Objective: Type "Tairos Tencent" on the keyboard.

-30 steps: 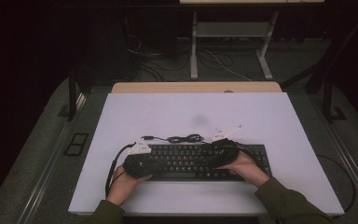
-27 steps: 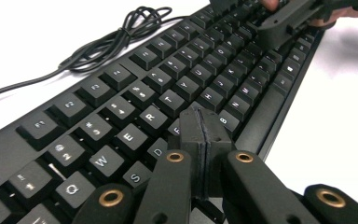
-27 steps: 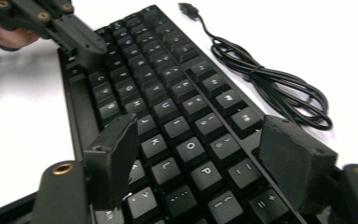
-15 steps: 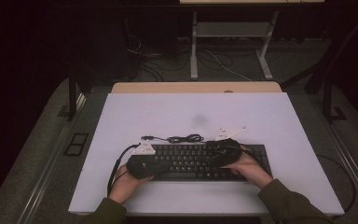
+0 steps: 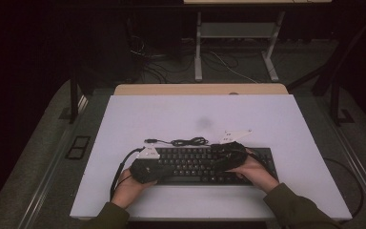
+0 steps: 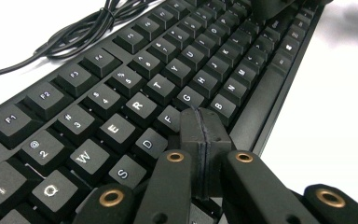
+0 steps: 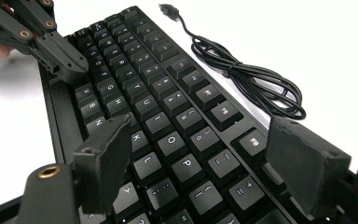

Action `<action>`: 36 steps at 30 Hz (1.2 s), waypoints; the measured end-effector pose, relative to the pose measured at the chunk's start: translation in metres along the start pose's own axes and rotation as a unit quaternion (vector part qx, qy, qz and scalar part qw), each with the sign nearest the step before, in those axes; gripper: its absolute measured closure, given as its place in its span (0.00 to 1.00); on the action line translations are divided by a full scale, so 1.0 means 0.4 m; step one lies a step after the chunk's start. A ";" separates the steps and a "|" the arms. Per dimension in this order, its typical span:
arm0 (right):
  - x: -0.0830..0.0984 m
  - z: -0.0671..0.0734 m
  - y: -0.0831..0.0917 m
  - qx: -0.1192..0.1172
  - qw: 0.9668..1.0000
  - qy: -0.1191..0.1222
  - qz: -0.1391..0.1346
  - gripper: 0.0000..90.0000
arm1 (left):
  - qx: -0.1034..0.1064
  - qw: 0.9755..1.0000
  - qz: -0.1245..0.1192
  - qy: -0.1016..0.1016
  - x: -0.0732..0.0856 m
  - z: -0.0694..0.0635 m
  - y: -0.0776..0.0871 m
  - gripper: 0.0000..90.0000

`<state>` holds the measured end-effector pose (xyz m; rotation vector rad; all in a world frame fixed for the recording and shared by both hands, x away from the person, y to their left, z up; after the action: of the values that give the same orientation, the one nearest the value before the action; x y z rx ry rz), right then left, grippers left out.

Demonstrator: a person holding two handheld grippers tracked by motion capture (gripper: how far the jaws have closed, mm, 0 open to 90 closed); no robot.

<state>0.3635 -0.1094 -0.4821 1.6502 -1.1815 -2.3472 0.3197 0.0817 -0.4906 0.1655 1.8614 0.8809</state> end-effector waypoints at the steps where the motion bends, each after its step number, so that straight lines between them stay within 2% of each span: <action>1: 0.000 0.000 0.000 0.000 1.000 0.000 0.000 0.25 | 0.001 1.000 -0.002 0.003 -0.001 0.000 0.000 0.99; 12: 0.000 0.000 0.000 0.001 1.000 0.000 0.001 0.25 | 0.000 1.000 -0.001 0.002 -0.001 0.001 0.003 0.99; 23: 0.001 0.002 0.000 0.001 1.000 0.000 0.000 0.25 | -0.003 1.000 -0.012 0.009 -0.009 0.004 0.015 0.99; 36: 0.005 -0.003 0.007 0.007 1.000 -0.002 -0.002 0.24 | -0.012 1.000 -0.016 0.007 -0.017 0.020 0.023 0.99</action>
<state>0.3624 -0.1130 -0.4823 1.6543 -1.2006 -2.3506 0.3270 0.0889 -0.4813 0.1145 1.8602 0.8829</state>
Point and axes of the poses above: each handheld gripper's, and its own axes: y roughly backward along the jaws, x roughly out of its underside, z roughly to its left, the point moved 8 cm from there along -y, roughly forward along the jaws, and after that the axes turned 2 degrees about x, right-handed, at the moved point
